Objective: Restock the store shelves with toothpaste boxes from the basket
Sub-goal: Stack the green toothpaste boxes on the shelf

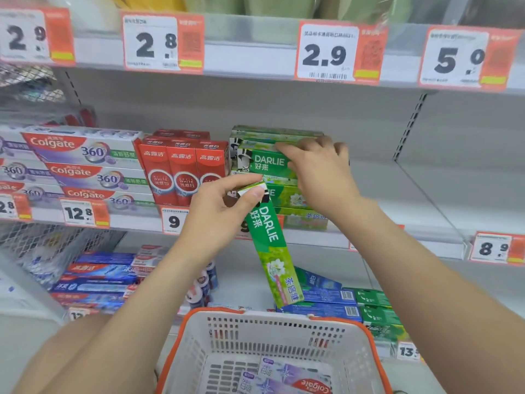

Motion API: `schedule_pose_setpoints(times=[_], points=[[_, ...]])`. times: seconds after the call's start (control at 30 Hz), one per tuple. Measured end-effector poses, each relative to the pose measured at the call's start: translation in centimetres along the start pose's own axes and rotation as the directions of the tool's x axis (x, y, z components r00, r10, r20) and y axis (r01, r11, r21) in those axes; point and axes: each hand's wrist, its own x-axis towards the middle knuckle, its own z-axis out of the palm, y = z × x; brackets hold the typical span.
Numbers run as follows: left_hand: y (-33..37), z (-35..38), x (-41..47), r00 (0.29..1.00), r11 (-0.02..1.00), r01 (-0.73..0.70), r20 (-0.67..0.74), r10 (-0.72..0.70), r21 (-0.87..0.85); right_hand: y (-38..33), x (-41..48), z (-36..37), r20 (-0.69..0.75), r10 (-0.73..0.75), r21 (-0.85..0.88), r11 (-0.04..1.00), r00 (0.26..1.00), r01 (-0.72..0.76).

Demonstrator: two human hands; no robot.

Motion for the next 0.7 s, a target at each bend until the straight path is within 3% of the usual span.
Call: schedule_pose_setpoints(times=[0.1,0.2,0.23,0.3,0.37,0.5,0.63,0.7], points=[[0.3,-0.2,0.1,0.999,0.996,0.005,-0.048,-0.009,-0.085,0.0,-0.1,0.3,-0.083,0.052,0.038,0.998,0.995,-0.049],[0.8,-0.4,0.3,0.990,0.983,0.017,-0.133,-0.042,-0.181,0.0,-2.2,-0.9,-0.236,0.147,0.329,0.942,0.961,-0.063],[0.8,-0.5,0.4,0.985,0.977,0.019,-0.166,-0.056,-0.214,0.2,-3.1,-1.7,-0.204,0.174,0.482,0.874,0.964,-0.056],[1.1,-0.4,0.6,0.968,0.954,0.018,-0.232,-0.091,-0.298,1.1,-4.4,-3.5,0.003,0.180,0.693,0.709,0.984,-0.132],[1.4,0.0,0.7,0.948,0.922,-0.007,-0.295,-0.117,-0.388,2.4,-5.6,-4.5,0.166,0.114,0.738,0.645,0.980,-0.200],[2.4,1.6,0.8,0.909,0.868,-0.081,-0.394,-0.138,-0.491,4.9,-6.6,-4.3,0.209,0.165,0.753,0.602,0.964,-0.267],[2.5,2.8,1.1,0.905,0.873,-0.102,-0.409,-0.118,-0.477,6.0,-6.7,-4.0,0.217,0.170,0.797,0.537,0.961,-0.275],[2.1,2.3,1.2,0.892,0.971,-0.141,-0.449,0.040,-0.194,6.2,-6.5,-3.9,0.166,0.204,0.809,0.531,0.965,-0.251]])
